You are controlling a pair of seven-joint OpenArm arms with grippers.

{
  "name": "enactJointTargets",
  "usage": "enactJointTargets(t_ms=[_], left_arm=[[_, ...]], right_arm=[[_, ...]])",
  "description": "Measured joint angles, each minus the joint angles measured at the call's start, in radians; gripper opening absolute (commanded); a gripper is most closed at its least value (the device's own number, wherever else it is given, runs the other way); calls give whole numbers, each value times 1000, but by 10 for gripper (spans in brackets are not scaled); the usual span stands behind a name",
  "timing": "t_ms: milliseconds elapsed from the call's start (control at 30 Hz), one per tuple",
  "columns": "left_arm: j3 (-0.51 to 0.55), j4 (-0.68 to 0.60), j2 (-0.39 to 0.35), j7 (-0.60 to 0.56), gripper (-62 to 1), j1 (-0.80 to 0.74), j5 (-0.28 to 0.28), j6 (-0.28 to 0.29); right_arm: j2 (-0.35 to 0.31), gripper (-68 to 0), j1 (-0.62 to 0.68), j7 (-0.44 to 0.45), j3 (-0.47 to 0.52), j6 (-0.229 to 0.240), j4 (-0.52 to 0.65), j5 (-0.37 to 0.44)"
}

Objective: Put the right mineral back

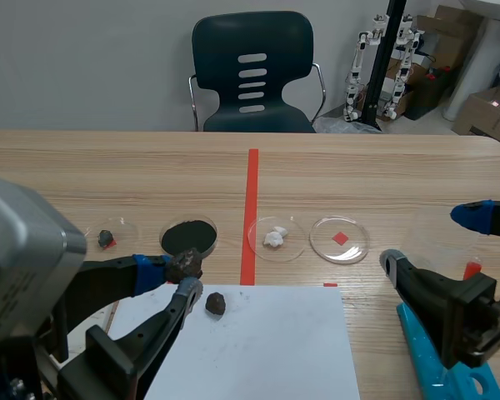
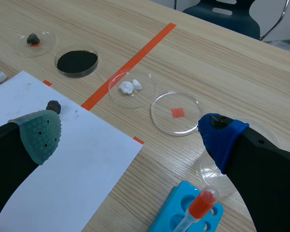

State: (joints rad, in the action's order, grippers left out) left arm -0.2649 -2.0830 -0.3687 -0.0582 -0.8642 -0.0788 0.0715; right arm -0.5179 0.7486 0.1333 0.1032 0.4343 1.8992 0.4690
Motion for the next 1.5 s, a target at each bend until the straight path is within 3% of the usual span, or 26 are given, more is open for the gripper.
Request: enactJointTargets(t_ms=[100, 200, 333, 400, 633, 800, 900, 1000, 1100, 1267, 1400, 1500], left_arm=[[13, 0, -15, -4, -479, 0, 0, 1], [39, 0, -94, 0, -479, 17, 6, 0], [62, 0, -203, 0, -479, 56, 121, -18], [63, 0, -240, 1, -479, 79, 150, -18], [59, 9, -257, 129, -479, 225, 174, -13], [8, 99, -251, 193, -478, 387, 246, 98], [-57, 181, -227, 251, -478, 481, 245, 200], [-143, 264, -180, 310, -478, 589, 246, 246], [-232, 339, -144, 368, -478, 693, 290, 263], [-381, 444, -67, 422, -478, 824, 294, 265], [-462, 533, 12, 492, -478, 919, 365, 266], [-506, 600, 75, 567, -479, 990, 373, 260]], right_arm=[[0, -84, 0, 0, 0, 0, 0, 0], [0, -84, 0, 0, 0, 0, 0, 0], [0, -84, 0, 0, 0, 0, 0, 0], [0, -84, 0, 0, 0, 0, 0, 0], [0, -84, 0, 0, 0, 0, 0, 0], [0, -84, 0, 0, 0, 0, 0, 0], [0, -84, 0, 0, 0, 0, 0, 0], [0, -84, 0, 0, 0, 0, 0, 0], [0, -84, 0, 0, 0, 0, 0, 0], [0, -84, 0, 0, 0, 0, 0, 0], [0, -84, 0, 0, 0, 0, 0, 0], [0, -84, 0, 0, 0, 0, 0, 0]])
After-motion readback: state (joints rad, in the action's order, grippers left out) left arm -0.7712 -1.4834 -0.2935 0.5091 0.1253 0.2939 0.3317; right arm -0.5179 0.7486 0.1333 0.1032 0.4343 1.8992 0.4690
